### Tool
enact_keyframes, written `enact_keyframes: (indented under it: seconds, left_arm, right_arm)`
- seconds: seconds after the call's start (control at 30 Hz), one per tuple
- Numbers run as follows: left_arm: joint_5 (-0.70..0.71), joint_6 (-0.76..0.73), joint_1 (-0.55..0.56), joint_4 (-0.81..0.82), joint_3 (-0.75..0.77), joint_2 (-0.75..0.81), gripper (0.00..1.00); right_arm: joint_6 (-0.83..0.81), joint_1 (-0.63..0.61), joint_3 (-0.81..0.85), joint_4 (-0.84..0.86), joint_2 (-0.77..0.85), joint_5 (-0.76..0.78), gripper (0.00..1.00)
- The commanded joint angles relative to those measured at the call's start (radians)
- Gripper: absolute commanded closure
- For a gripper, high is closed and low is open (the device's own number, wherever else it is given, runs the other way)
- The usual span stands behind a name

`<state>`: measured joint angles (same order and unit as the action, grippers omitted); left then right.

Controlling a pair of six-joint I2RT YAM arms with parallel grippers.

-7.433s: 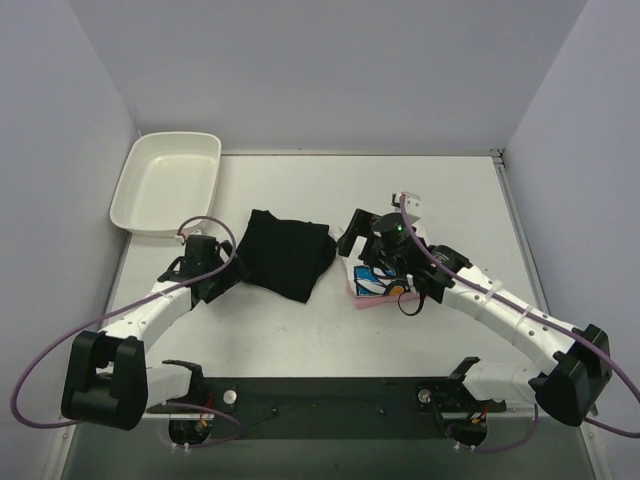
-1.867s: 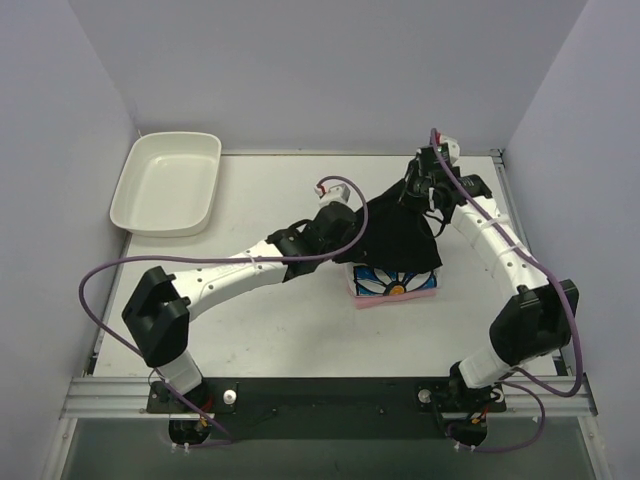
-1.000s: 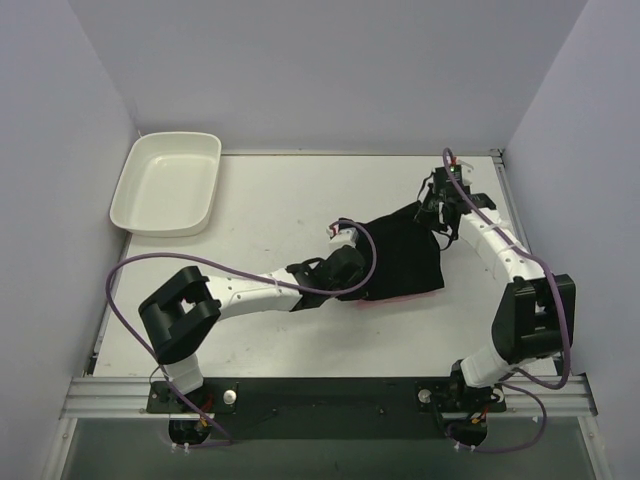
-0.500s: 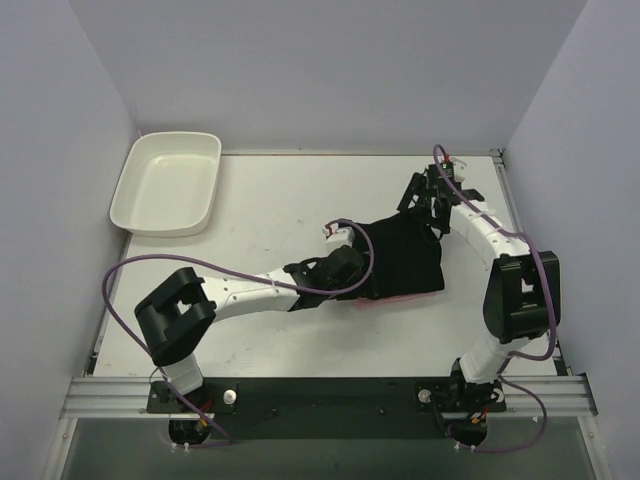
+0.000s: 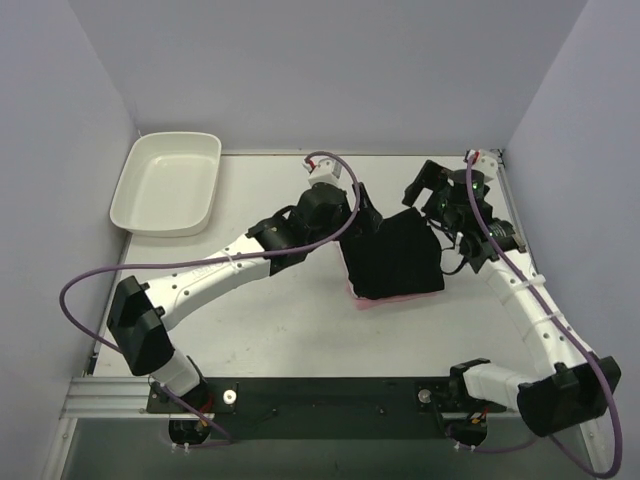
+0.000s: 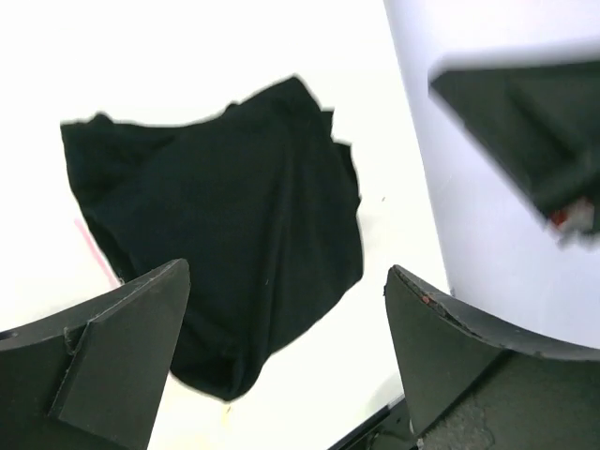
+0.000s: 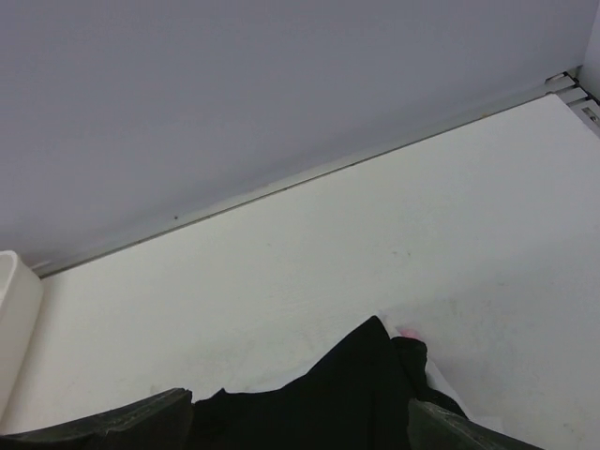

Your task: Fold and stack the t-shirts

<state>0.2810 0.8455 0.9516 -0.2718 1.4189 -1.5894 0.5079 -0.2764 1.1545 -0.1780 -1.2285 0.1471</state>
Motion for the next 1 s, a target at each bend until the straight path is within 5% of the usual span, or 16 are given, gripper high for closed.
enact_keyframes:
  seconds: [0.0, 0.3, 0.97]
  left_arm:
    - [-0.103, -0.031, -0.033, 0.020, 0.060, -0.053, 0.05]
    - [-0.335, 0.052, -0.059, 0.291, 0.061, -0.240, 0.06]
    - [-0.404, 0.106, -0.051, 0.336, 0.006, -0.281, 0.09]
  right_arm:
    - [0.053, -0.020, -0.117, -0.044, 0.118, -0.012, 0.00]
    - [0.107, -0.049, -0.298, -0.077, 0.299, -0.033, 0.00]
    - [0.192, -0.050, -0.579, 0.112, 0.314, -0.116, 0.02]
